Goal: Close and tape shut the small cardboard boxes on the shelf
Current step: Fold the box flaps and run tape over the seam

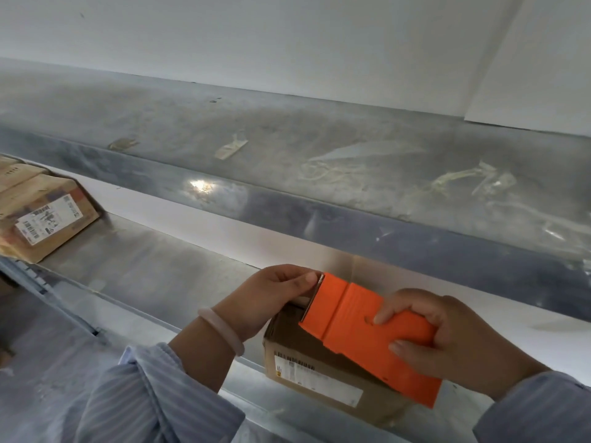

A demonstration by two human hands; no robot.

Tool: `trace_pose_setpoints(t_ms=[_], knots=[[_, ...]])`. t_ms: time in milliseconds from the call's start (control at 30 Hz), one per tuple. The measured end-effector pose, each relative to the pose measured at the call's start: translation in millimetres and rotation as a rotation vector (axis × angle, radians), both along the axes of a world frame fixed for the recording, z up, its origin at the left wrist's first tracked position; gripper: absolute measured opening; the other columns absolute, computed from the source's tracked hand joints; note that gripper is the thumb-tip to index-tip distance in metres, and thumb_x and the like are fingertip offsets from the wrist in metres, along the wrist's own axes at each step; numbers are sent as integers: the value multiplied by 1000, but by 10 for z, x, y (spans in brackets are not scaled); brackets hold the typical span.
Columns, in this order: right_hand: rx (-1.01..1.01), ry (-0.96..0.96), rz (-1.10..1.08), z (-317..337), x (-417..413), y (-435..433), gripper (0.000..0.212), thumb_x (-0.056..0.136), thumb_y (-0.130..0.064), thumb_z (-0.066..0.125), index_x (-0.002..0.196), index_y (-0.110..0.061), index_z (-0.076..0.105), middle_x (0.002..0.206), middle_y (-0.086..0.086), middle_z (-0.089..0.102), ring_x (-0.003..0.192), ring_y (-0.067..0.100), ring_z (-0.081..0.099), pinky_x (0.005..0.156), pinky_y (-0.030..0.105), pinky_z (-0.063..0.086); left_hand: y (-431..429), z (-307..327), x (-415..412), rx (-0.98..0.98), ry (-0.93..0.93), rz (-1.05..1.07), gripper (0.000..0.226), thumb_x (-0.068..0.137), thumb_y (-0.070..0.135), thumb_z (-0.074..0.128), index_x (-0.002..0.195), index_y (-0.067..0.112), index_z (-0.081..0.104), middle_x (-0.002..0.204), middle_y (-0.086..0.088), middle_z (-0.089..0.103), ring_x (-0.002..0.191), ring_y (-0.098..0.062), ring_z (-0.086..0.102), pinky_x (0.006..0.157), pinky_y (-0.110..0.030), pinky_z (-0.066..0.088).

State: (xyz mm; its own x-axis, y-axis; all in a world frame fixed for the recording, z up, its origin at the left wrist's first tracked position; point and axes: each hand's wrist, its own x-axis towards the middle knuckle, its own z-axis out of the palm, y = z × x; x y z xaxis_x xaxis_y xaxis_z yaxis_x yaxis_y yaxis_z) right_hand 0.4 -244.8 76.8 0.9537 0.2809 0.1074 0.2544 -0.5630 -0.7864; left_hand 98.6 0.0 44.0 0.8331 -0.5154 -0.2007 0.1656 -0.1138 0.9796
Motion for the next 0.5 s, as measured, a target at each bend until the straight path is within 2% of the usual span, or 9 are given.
trace_pose_setpoints(t_ms=[100,200,267,300,367,433,467,500], knots=[[-129,-57,47,-67,-48,10,31,71,-43,67,100,-53,60,69,-9,68,45,4,55,48,15,42,-5,0,6,1,1,23,18,91,20,63,104,20,75,101,-3,75,98,-17,70,78,-21,54],[-168,-126,67,-135,-93,30,35,70,-43,68,102,-55,59,69,-20,66,46,-1,56,49,9,41,5,0,-3,3,12,56,21,96,22,56,104,20,75,96,-2,76,94,-16,71,73,-16,53],[-279,-253,65,-147,-126,53,38,68,-44,66,104,-53,58,76,-34,61,53,-11,55,52,2,39,3,5,-10,5,-3,69,24,99,21,52,104,21,75,93,-1,76,93,-15,71,73,-16,52],[-366,-345,68,-153,-138,65,39,67,-46,65,105,-51,56,77,-34,60,59,-12,56,54,1,39,-1,17,-14,4,-18,74,24,99,20,52,103,22,75,92,-1,76,93,-15,70,74,-17,52],[-537,-521,125,-173,-161,66,41,69,-48,63,108,-45,53,74,-21,62,70,-2,62,56,8,43,-3,41,-16,0,-61,76,23,99,19,52,103,21,75,93,0,76,94,-15,70,77,-18,52],[-664,-676,189,-329,-198,38,41,76,-40,65,115,-39,52,68,-9,62,71,16,68,54,22,51,10,72,-24,-4,-123,67,22,98,17,52,102,20,74,98,1,76,98,-15,69,84,-21,53],[-691,-679,207,-402,-219,32,37,81,-38,63,117,-37,53,66,-7,62,68,20,68,57,28,56,26,77,-24,-6,-155,64,22,98,17,53,102,19,74,100,1,76,100,-16,69,87,-22,53],[-715,-660,191,-485,-233,7,25,89,-42,57,113,-36,60,66,-9,63,64,16,67,60,29,58,45,82,-29,-8,-183,60,22,97,17,53,102,19,74,100,1,76,100,-16,69,89,-23,53]])
